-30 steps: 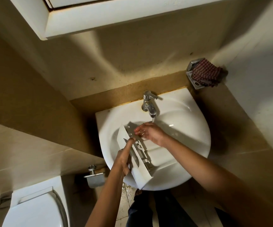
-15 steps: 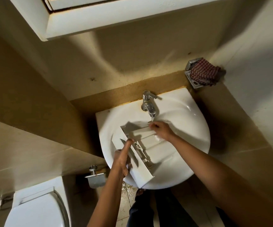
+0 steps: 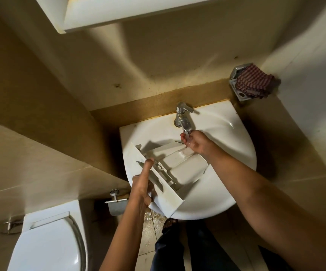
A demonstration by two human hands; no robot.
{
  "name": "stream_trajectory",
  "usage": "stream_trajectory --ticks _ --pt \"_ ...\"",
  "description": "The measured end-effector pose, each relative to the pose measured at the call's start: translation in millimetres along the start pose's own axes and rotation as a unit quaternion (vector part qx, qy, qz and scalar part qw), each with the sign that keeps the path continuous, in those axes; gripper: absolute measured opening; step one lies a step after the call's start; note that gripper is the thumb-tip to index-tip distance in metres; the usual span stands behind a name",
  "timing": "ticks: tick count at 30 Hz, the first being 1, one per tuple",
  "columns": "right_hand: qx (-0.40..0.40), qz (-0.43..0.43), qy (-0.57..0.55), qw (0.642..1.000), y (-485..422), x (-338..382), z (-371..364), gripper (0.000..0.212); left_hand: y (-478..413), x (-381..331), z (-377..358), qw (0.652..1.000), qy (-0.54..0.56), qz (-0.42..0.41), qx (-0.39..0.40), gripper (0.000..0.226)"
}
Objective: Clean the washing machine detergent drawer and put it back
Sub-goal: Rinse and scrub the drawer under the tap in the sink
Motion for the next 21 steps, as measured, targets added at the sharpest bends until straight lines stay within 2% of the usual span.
stream_trajectory --ticks 9,12,14,16,17,19,20,21 --pt "0.049 -0.010 0.095 0.994 10.3 -1.4 0.6 0.024 0.6 0.3 1.7 1.000 0.017 -0.006 -0.005 0.064" --pt "0.055 0.080 0.212 0.972 20.0 -5.6 -3.9 0.023 3.8 -1.3 0.5 1.000 0.014 -0.017 -0.023 0.061" --pt "0.055 0.176 0.297 0.937 34.2 -14.7 -7.1 0.025 5.7 -1.5 -2.0 0.999 0.014 -0.028 -0.034 0.059" --pt "0.049 0.268 0.384 0.882 51.9 -31.0 -9.4 0.021 9.0 -1.8 -7.7 0.999 0.019 -0.032 -0.034 0.058" --pt "0.051 0.308 0.447 0.838 60.2 -42.8 -12.1 0.023 10.9 -2.2 -9.4 0.999 0.018 -0.033 -0.036 0.061" --pt "0.073 0.357 0.573 0.734 74.9 -72.7 -19.6 0.038 13.2 -4.3 -8.0 0.998 0.009 -0.044 -0.053 0.083" --pt "0.093 0.370 0.608 0.696 81.5 -85.5 -21.5 0.044 13.8 -5.5 -5.0 0.997 0.001 -0.048 -0.060 0.096" --pt "0.119 0.378 0.622 0.675 86.5 -94.3 -21.3 0.047 13.9 -6.3 -1.9 0.997 -0.007 -0.050 -0.063 0.104"
Point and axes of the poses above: each hand's wrist, its own y-axis away from the middle knuckle, its own z-axis out of the back of the hand, x = y × z, the point moved 5 cm from there along -y, towards the middle knuckle, and after that the axes turned 7 degrees about -z, right-handed, at the moved point
